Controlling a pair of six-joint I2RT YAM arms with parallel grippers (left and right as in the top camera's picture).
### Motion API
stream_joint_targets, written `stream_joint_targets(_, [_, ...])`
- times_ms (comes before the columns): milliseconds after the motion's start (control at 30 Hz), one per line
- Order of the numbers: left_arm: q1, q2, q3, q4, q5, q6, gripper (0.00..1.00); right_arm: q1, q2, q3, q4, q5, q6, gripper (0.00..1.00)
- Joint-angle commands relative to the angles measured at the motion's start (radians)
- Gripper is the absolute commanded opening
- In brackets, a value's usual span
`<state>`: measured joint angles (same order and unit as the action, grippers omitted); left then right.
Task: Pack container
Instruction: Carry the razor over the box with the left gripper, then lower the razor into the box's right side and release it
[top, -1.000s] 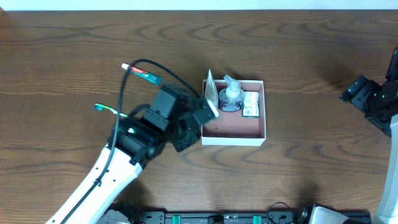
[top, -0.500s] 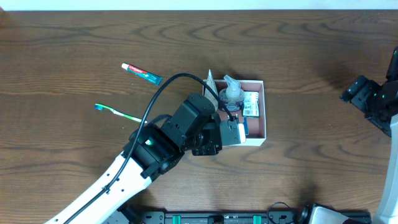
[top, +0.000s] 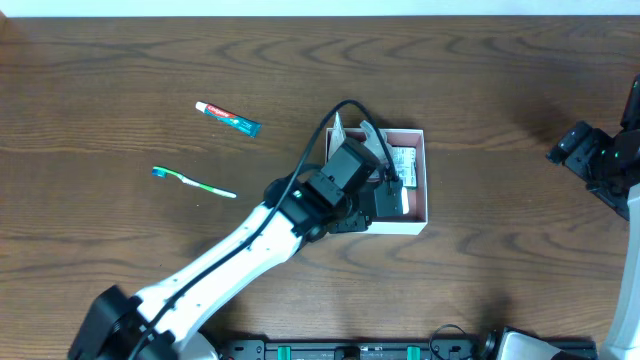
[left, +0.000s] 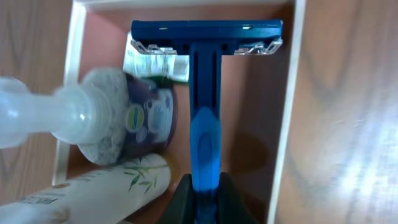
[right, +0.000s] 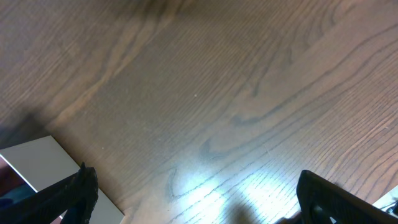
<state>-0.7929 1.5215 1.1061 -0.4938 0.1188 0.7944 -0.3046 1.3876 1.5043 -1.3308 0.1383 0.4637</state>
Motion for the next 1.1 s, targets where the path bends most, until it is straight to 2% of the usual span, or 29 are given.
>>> stream_joint_targets(0, [-0.001,0.042,0.011,0.01,-0.086,0.022,0.06,-0.006,0.0,0.013,-0.001,0.004,0.011,0.99])
stream_joint_targets(233, [-0.001,0.089,0.011,0.05,-0.086,0.058,0.06,-0.006,0.0,0.013,-0.001,0.004,0.011,0.99])
stream_joint_targets(500, [-0.001,0.122,0.011,0.066,-0.087,0.154,0.06,-0.006,0.0,0.013,-0.001,0.004,0.011,0.99])
stream_joint_targets(1067, [0.0,0.125,0.011,0.163,-0.087,0.159,0.06,-0.006,0.0,0.013,-0.001,0.004,0.011,0.99])
